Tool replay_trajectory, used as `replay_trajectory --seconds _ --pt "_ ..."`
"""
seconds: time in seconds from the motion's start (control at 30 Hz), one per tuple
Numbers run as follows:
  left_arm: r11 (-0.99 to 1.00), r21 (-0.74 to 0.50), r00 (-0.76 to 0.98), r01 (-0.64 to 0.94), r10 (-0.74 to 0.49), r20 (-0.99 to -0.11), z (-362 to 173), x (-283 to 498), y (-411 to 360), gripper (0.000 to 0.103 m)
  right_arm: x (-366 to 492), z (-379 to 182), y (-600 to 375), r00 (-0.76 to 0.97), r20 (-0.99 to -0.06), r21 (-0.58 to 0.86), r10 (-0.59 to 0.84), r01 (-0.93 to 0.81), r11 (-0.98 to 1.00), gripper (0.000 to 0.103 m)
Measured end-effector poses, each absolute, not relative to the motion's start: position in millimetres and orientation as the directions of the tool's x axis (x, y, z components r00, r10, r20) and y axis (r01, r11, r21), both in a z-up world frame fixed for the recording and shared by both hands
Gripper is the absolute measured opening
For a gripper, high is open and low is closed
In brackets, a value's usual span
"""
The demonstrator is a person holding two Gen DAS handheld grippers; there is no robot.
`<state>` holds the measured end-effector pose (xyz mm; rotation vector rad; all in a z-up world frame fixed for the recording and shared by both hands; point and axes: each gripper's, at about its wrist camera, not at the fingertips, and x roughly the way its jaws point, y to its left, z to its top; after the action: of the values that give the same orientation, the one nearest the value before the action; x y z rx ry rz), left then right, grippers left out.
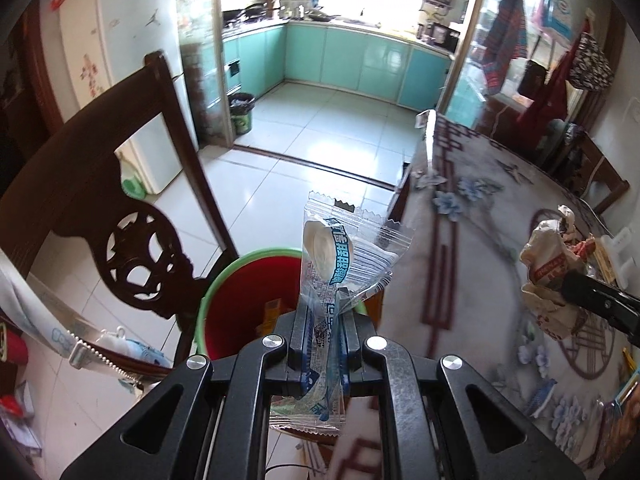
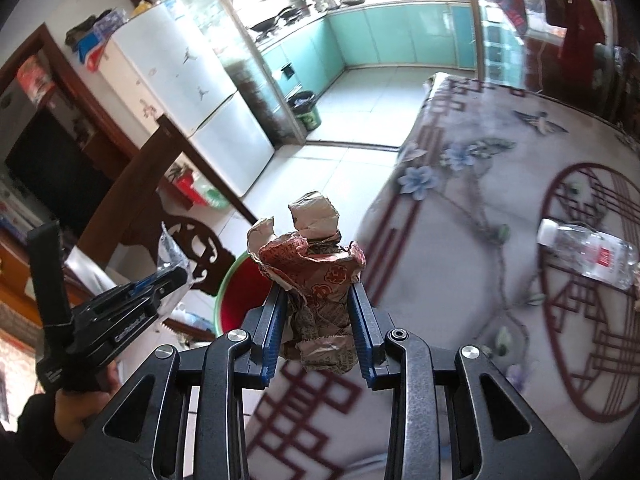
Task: Collect trash
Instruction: 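Carry the wrapped item and crumpled paper over the red bucket and release both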
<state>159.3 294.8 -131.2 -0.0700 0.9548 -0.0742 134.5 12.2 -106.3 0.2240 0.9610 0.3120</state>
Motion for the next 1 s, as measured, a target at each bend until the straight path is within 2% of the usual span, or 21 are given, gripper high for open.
replay_trajectory --seconds 0.43,0.93,1.0 --pt "0.994 -0.097 0.487 -0.05 -0.061 -0.871 -176 181 333 0.008 161 -132 56 0.432 -0.809 0.33 0.398 -0.226 0.916 0.03" --pt "0.987 -0.131 0.434 -0.087 -0.081 -0.897 -202 192 347 0.008 171 -142 85 0.376 -0.833 0.318 0.406 -0.276 0.907 0.03" --pt "0.988 -0.125 0.431 -0.086 -0.076 -0.899 -203 195 346 0.008 173 -143 87 0.378 -0.835 0.31 0.4 -0.276 0.91 0.034"
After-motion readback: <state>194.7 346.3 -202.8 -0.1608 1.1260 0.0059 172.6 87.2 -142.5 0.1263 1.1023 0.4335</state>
